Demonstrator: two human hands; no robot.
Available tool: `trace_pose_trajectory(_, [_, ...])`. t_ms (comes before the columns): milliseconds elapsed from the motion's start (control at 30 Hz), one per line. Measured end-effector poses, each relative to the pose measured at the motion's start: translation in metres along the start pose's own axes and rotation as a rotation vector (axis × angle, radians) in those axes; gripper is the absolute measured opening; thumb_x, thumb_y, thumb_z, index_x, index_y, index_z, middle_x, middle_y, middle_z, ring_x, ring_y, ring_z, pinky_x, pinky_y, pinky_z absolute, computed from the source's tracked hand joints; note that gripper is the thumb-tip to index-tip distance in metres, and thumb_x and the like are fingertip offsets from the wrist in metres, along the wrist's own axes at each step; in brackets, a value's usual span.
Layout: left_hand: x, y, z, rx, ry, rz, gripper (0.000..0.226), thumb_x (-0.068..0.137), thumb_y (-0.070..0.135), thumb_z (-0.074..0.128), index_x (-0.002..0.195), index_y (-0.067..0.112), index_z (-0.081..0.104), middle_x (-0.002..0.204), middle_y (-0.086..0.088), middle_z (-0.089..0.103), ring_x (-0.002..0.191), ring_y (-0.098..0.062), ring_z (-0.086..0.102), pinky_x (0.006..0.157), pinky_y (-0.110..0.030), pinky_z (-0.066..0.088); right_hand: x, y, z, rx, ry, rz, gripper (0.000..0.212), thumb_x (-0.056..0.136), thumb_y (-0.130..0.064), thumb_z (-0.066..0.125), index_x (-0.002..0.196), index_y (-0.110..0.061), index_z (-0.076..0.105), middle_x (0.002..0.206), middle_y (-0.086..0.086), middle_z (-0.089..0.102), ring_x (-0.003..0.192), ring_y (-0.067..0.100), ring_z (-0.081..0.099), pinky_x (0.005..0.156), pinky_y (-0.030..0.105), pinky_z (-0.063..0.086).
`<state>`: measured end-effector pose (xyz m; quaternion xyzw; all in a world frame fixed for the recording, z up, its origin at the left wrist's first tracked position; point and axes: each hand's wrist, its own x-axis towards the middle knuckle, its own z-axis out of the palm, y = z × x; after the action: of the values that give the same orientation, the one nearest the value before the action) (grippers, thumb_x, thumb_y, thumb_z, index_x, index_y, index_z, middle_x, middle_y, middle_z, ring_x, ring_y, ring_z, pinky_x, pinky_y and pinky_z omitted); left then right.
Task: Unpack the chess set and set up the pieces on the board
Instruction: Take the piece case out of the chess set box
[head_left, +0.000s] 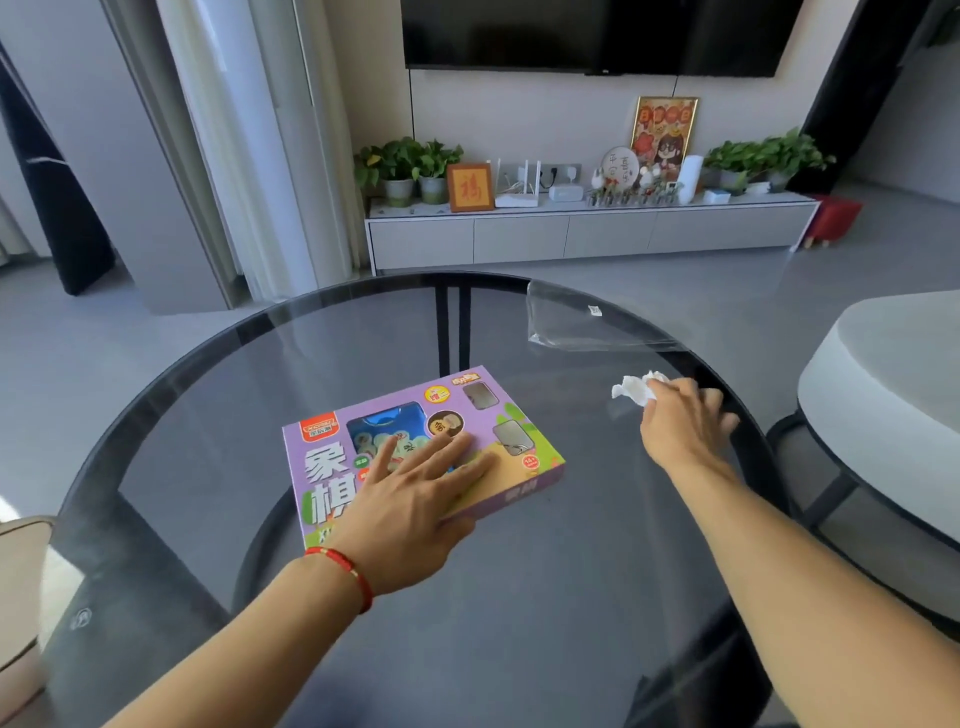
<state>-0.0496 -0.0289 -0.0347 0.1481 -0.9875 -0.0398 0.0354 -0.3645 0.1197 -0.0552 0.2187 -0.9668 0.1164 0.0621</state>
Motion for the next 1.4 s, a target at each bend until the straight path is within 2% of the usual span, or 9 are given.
trace_pose_trajectory(200, [0.004, -0.015, 0.000, -0.100, -0.003, 0.082, 0.070, 0.096, 0.046, 0.049, 0.154, 0.051, 0.010, 0.162, 0.027, -0.004, 0.149, 0.001, -0.011, 0.121, -0.044, -0.008, 0.043, -0.001, 0.008, 0.024, -0.083, 0.068, 0.048, 0.101, -0.020, 0.032, 0.146, -0.033, 0.037, 0.153, 0.001, 0.036, 0.127, 0.035, 0.031, 0.102, 0.057, 0.025])
trace_pose_trajectory(433, [0.004, -0.022, -0.008, -0.050, -0.108, 0.115, 0.073, 0.099, 0.050, 0.045, 0.153, 0.052, -0.004, 0.161, 0.025, -0.015, 0.149, -0.002, -0.019, 0.119, -0.043, -0.016, 0.016, -0.018, 0.005, 0.103, 0.380, -0.175, 0.027, 0.083, -0.013, 0.064, 0.109, -0.011, 0.062, 0.118, 0.016, 0.056, 0.110, 0.038, 0.049, 0.086, 0.050, 0.036])
trace_pose_trajectory(533, [-0.004, -0.022, -0.017, -0.063, -0.094, 0.095, 0.076, 0.090, 0.075, 0.031, 0.154, 0.050, -0.003, 0.163, 0.021, -0.014, 0.151, -0.008, -0.016, 0.121, -0.047, -0.012, -0.018, -0.050, -0.015, 0.369, 0.142, -0.357, 0.015, 0.089, -0.017, 0.054, 0.092, -0.019, 0.069, 0.090, 0.002, 0.066, 0.092, 0.031, 0.060, 0.080, 0.042, 0.046])
trace_pose_trajectory(600, [-0.013, -0.024, -0.024, -0.104, 0.143, -0.012, 0.065, 0.092, 0.072, 0.031, 0.151, 0.046, 0.022, 0.165, 0.009, 0.017, 0.153, -0.019, 0.016, 0.122, -0.049, 0.017, -0.047, -0.075, -0.026, 0.491, -0.143, -0.345, 0.025, 0.094, -0.024, 0.048, 0.072, -0.016, 0.058, 0.067, -0.002, 0.056, 0.071, 0.026, 0.049, 0.065, 0.037, 0.045])
trace_pose_trajectory(667, [-0.022, -0.035, -0.031, -0.016, 0.353, -0.313, 0.045, 0.097, 0.055, 0.039, 0.134, 0.030, 0.047, 0.147, -0.005, 0.048, 0.133, -0.032, 0.046, 0.100, -0.048, 0.045, -0.074, -0.098, -0.031, 0.457, -0.281, -0.330, 0.037, 0.098, -0.028, 0.045, 0.064, -0.015, 0.042, 0.062, 0.000, 0.043, 0.068, 0.026, 0.039, 0.056, 0.035, 0.032])
trace_pose_trajectory(800, [-0.032, -0.052, -0.030, -0.308, 0.147, -0.908, 0.046, 0.094, 0.049, 0.049, 0.110, 0.006, 0.048, 0.117, -0.022, 0.055, 0.112, -0.042, 0.048, 0.090, -0.044, 0.040, -0.106, -0.116, -0.035, 0.533, -0.398, -0.201, 0.033, 0.100, -0.023, 0.045, 0.068, -0.016, 0.038, 0.074, 0.002, 0.043, 0.075, 0.026, 0.044, 0.054, 0.033, 0.026])
trace_pose_trajectory(967, [-0.041, -0.060, -0.041, -0.881, 0.357, -1.013, 0.035, 0.069, 0.039, 0.049, 0.084, 0.014, 0.070, 0.086, -0.006, 0.074, 0.088, -0.034, 0.069, 0.088, -0.047, 0.055, -0.125, -0.115, -0.047, 0.856, -0.518, -0.058, 0.022, 0.085, -0.022, 0.050, 0.071, -0.012, 0.036, 0.073, 0.006, 0.033, 0.070, 0.022, 0.031, 0.069, 0.036, 0.024])
trace_pose_trajectory(1133, [-0.047, -0.061, -0.056, -1.197, 0.564, -0.966, 0.021, 0.089, 0.006, 0.055, 0.083, 0.020, 0.070, 0.076, -0.002, 0.076, 0.067, -0.025, 0.073, 0.069, -0.040, 0.063, -0.126, -0.112, -0.051, 1.101, -0.531, 0.101, 0.038, 0.064, -0.031, 0.058, 0.078, 0.004, 0.057, 0.074, 0.008, 0.050, 0.068, 0.023, 0.044, 0.068, 0.039, 0.035])
trace_pose_trajectory(1400, [-0.050, -0.072, -0.052, -1.309, 0.743, -0.845, 0.019, 0.098, 0.013, 0.058, 0.111, 0.018, 0.070, 0.104, -0.010, 0.074, 0.066, -0.019, 0.074, 0.054, -0.029, 0.059, -0.112, -0.112, -0.051, 1.230, -0.642, 0.180, 0.017, 0.098, -0.027, 0.061, 0.097, -0.014, 0.073, 0.081, 0.002, 0.076, 0.075, 0.019, 0.068, 0.079, 0.038, 0.052])
